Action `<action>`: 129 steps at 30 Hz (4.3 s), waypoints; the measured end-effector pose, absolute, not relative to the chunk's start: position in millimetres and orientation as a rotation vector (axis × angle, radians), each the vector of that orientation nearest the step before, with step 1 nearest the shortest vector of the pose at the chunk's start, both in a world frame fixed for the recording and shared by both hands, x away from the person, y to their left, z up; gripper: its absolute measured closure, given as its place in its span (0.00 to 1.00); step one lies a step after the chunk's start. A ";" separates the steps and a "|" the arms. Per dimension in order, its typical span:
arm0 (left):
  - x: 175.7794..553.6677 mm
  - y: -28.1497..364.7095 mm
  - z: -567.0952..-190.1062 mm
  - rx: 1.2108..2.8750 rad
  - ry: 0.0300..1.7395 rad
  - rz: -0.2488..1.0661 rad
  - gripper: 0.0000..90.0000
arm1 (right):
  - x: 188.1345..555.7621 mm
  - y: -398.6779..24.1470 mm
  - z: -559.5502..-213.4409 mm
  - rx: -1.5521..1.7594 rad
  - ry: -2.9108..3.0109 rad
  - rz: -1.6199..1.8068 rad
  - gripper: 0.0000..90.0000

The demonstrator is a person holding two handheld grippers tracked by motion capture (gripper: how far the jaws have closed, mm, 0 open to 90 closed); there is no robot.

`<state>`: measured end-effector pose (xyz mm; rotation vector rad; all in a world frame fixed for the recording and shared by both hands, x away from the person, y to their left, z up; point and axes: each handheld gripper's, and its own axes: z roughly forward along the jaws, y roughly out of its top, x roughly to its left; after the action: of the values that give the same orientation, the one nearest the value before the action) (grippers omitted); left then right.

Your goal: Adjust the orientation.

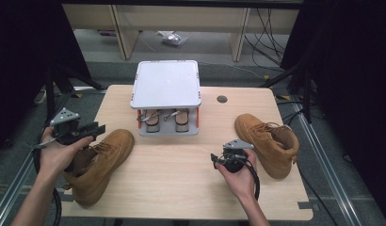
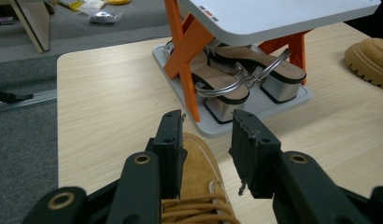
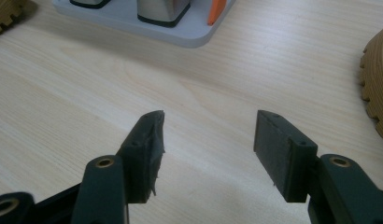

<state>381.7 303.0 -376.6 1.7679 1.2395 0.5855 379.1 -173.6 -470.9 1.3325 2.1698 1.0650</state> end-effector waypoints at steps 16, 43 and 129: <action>352.1 337.5 -385.2 1.774 1.343 0.590 0.70 | 377.5 -171.8 -471.3 1.359 2.177 1.042 0.48; 331.0 364.0 -412.7 1.823 1.449 0.449 0.81 | 379.6 -163.9 -480.8 1.350 2.245 1.056 0.47; 342.8 375.2 -405.1 1.332 1.473 0.258 0.92 | 381.4 -168.4 -486.2 1.387 2.218 1.008 0.48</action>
<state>342.8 375.2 -405.1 1.3317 1.4726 0.2579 381.4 -168.4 -486.2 1.3866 2.2185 1.0081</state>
